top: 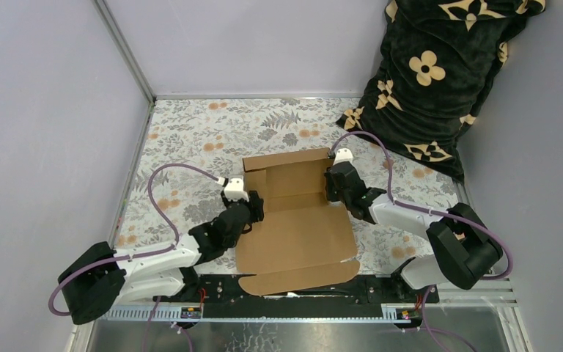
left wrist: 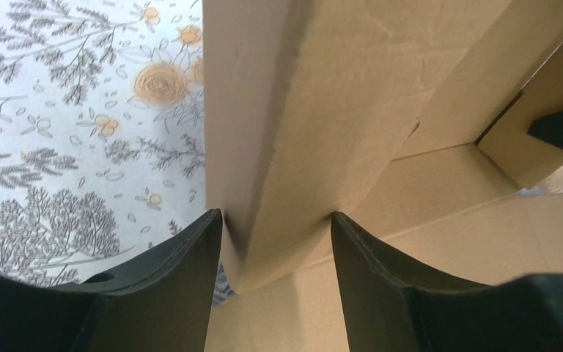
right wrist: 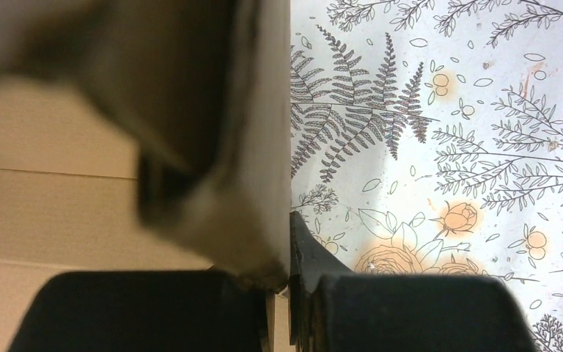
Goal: Fold the paper box
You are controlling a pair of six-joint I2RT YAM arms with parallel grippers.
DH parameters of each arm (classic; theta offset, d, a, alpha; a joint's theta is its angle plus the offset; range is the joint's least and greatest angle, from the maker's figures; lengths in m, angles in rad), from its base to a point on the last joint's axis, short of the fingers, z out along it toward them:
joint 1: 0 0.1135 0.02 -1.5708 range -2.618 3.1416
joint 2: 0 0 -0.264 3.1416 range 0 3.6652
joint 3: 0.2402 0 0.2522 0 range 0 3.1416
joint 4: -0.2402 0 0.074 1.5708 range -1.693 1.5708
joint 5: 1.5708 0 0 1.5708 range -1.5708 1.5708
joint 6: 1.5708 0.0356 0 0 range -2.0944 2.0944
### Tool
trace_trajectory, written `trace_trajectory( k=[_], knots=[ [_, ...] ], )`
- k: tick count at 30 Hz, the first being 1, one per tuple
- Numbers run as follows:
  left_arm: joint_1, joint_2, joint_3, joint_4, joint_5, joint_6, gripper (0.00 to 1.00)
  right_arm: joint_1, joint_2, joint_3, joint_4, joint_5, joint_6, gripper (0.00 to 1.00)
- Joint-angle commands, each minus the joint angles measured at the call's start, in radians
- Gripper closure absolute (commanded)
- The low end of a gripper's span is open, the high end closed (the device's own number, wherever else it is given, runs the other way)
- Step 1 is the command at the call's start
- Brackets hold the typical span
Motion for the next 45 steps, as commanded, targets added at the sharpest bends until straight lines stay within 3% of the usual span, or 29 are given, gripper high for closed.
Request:
trace_trajectory(
  k=[1, 11, 19, 29, 39, 45],
  knots=[
    [-0.049, -0.013, -0.061, 0.089, -0.166, -0.044, 0.38, 0.039, -0.019, -0.073, 0.084, 0.088, 0.015, 0.96],
    [-0.144, 0.048, -0.092, 0.113, -0.341, -0.115, 0.38, 0.071, -0.001, -0.174, 0.214, 0.180, 0.050, 0.96],
    [-0.173, 0.129, -0.075, 0.240, -0.418, -0.017, 0.38, 0.093, 0.028, -0.200, 0.245, 0.214, 0.054, 0.97],
    [-0.173, 0.052, -0.201, 0.572, -0.313, 0.165, 0.35, 0.094, -0.004, -0.180, 0.204, 0.228, 0.014, 0.97],
    [-0.165, 0.058, -0.239, 0.698, -0.179, 0.282, 0.34, 0.094, -0.012, -0.173, 0.197, 0.219, -0.001, 0.97],
    [-0.149, 0.137, -0.206, 0.737, -0.172, 0.329, 0.34, 0.094, -0.027, -0.172, 0.190, 0.210, -0.013, 0.97]
  ],
)
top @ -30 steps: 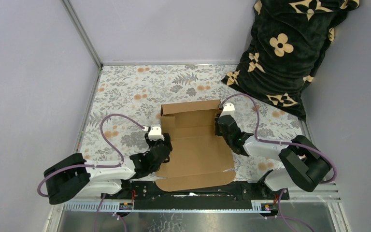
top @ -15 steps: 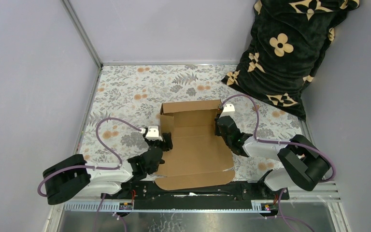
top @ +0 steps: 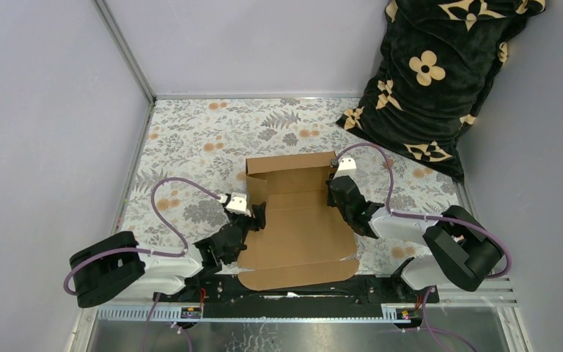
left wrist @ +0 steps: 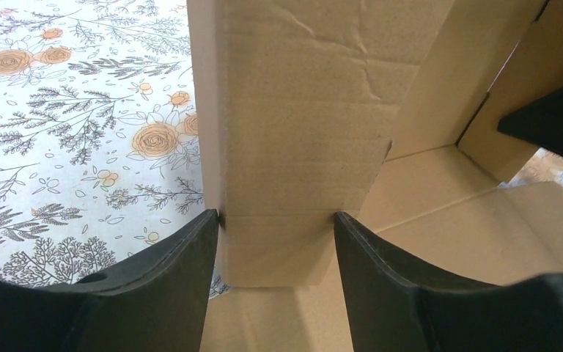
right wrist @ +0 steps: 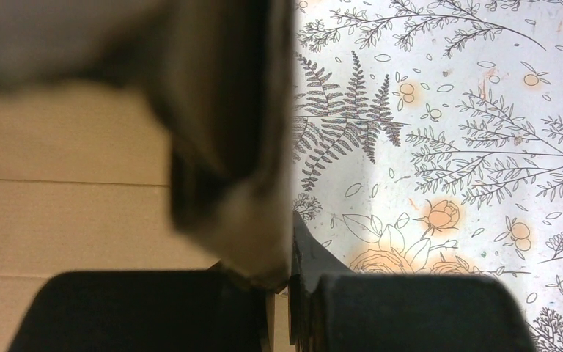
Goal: Fold the paper box
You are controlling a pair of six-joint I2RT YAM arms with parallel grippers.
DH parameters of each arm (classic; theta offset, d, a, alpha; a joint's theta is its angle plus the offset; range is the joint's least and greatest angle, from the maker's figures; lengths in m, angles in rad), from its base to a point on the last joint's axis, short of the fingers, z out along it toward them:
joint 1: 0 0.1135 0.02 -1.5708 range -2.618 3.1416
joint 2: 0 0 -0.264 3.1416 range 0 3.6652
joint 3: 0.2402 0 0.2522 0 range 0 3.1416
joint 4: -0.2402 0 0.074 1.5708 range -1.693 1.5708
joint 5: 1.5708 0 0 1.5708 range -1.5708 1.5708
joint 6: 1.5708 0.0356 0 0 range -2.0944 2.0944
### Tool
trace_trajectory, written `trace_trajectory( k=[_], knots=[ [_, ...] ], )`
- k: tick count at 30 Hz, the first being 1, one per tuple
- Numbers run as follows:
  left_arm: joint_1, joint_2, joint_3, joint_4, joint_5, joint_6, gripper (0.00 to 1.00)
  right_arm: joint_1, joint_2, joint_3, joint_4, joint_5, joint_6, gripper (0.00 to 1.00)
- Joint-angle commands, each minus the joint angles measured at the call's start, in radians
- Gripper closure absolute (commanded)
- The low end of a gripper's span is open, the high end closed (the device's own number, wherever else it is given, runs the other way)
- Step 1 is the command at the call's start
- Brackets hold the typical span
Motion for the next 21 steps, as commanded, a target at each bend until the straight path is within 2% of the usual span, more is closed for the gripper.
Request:
trace_trajectory(
  k=[1, 10, 21],
  knots=[
    [0.019, 0.054, 0.028, 0.126, 0.014, 0.068, 0.35, 0.008, -0.017, -0.001, -0.107, -0.001, -0.026, 0.97],
    [0.044, 0.128, 0.064, 0.175, -0.001, 0.098, 0.35, 0.008, -0.055, -0.009, -0.123, -0.002, -0.048, 0.97],
    [0.058, 0.219, 0.064, 0.269, -0.020, 0.106, 0.29, 0.010, -0.040, -0.013, -0.105, -0.030, -0.048, 0.97]
  ],
)
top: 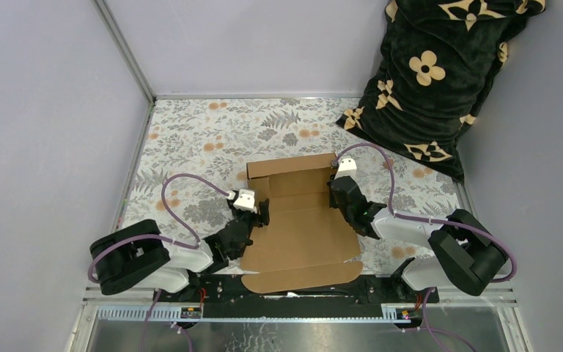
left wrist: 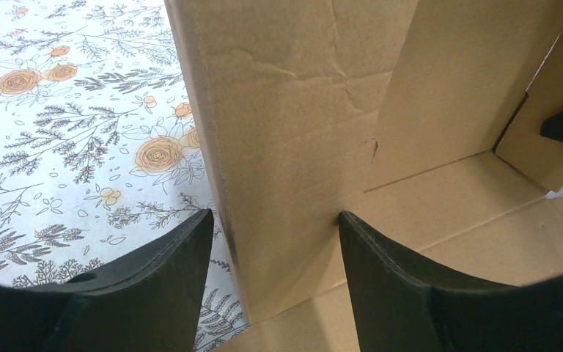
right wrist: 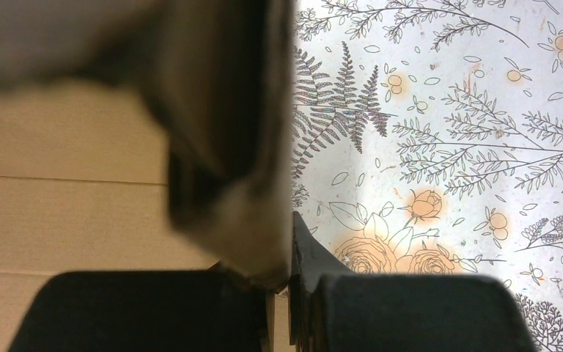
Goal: Fold the paper box
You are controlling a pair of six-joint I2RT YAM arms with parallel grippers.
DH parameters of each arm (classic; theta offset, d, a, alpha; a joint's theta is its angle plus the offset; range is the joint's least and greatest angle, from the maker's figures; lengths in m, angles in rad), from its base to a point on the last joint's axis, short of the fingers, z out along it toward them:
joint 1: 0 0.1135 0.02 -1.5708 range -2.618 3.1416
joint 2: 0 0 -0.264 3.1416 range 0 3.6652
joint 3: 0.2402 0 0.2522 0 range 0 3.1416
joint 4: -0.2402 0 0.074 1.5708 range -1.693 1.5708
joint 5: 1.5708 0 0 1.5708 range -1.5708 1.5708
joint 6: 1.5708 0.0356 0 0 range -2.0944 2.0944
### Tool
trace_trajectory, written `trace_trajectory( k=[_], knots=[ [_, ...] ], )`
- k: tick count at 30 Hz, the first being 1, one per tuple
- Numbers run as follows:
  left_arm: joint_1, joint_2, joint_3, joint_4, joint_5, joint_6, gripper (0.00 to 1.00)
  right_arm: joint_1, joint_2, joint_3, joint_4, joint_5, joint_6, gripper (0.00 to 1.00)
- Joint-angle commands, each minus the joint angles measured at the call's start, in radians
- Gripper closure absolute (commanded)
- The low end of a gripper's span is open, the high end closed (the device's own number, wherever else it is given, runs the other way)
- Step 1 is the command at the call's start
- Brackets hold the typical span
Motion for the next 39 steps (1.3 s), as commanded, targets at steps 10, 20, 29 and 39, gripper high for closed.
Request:
trace_trajectory(
  k=[10, 20, 29, 39],
  knots=[
    [0.016, 0.117, 0.040, 0.206, -0.139, 0.021, 0.35, 0.023, -0.001, -0.020, -0.028, -0.035, -0.011, 0.97],
    [0.015, 0.154, 0.068, 0.202, -0.272, 0.005, 0.42, 0.042, -0.001, -0.026, -0.025, -0.018, -0.002, 0.97],
    [0.015, 0.146, 0.104, 0.086, -0.360, -0.049, 0.59, 0.061, 0.000, -0.013, -0.046, 0.002, 0.030, 0.97],
    [0.015, 0.187, 0.160, -0.070, -0.441, -0.134, 0.91, 0.093, 0.010, 0.003, -0.083, 0.042, 0.097, 0.97]
  ],
)
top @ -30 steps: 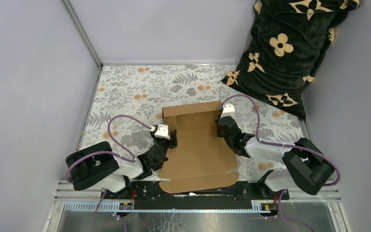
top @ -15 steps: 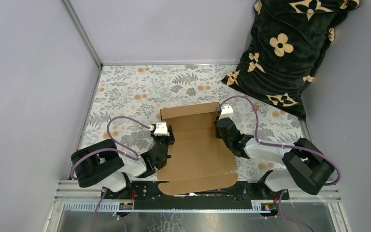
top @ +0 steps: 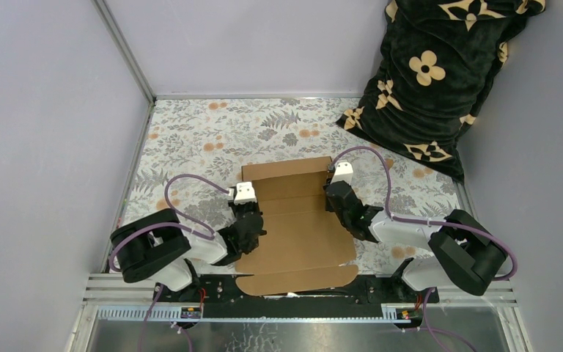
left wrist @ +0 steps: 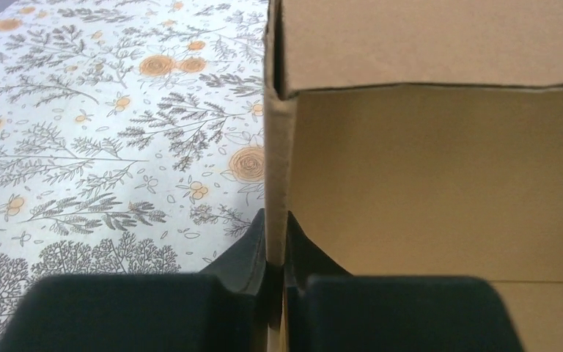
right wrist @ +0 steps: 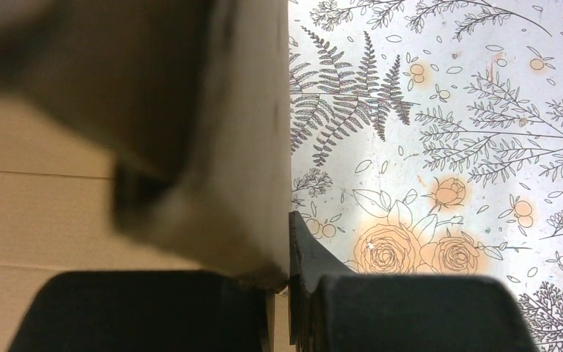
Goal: Fold the paper box
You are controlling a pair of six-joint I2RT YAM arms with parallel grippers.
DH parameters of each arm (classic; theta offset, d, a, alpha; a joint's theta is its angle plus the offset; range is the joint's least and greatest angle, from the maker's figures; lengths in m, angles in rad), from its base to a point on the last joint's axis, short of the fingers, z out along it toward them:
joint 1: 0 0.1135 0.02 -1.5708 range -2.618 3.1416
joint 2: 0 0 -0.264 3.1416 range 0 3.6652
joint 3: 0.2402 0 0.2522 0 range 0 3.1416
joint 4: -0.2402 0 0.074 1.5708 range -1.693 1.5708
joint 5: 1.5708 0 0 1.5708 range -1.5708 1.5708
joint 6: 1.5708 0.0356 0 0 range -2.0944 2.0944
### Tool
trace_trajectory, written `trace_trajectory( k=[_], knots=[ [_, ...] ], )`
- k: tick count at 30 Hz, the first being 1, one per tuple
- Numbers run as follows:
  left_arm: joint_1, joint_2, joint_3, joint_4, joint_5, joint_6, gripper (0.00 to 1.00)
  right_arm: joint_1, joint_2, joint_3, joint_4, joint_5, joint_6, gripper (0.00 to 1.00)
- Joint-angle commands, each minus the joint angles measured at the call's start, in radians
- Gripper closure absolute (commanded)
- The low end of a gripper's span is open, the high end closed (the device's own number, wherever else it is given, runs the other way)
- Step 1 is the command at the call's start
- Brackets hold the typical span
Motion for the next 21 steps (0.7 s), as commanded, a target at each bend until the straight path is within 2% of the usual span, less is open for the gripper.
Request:
trace_trajectory(
  k=[1, 3, 7, 12, 14, 16, 19, 21],
  knots=[
    [0.007, 0.031, 0.043, -0.082, -0.089, -0.079, 0.94, 0.034, 0.011, 0.008, -0.082, 0.006, 0.058, 0.97],
    [0.006, 0.042, 0.058, -0.131, -0.111, -0.113, 1.00, 0.043, 0.014, 0.009, -0.084, 0.015, 0.070, 0.97],
    [0.007, 0.066, 0.107, -0.280, -0.186, -0.213, 1.00, 0.063, 0.025, 0.016, -0.097, 0.036, 0.095, 0.97],
    [0.007, 0.108, 0.216, -0.583, -0.292, -0.424, 1.00, 0.076, 0.024, 0.018, -0.117, 0.062, 0.120, 0.97],
    [0.007, 0.121, 0.284, -0.850, -0.329, -0.655, 1.00, 0.076, 0.022, 0.020, -0.124, 0.065, 0.122, 0.97],
    [0.007, 0.161, 0.377, -1.244, -0.366, -0.978, 1.00, 0.076, 0.017, 0.019, -0.133, 0.070, 0.121, 0.97],
    [0.003, 0.286, 0.536, -1.797, -0.398, -1.478, 1.00, 0.076, 0.006, 0.017, -0.135, 0.068, 0.121, 0.97],
    [-0.012, 0.411, 0.629, -2.221, -0.430, -1.922, 1.00, 0.076, 0.004, 0.021, -0.133, 0.060, 0.118, 0.97]
  ],
)
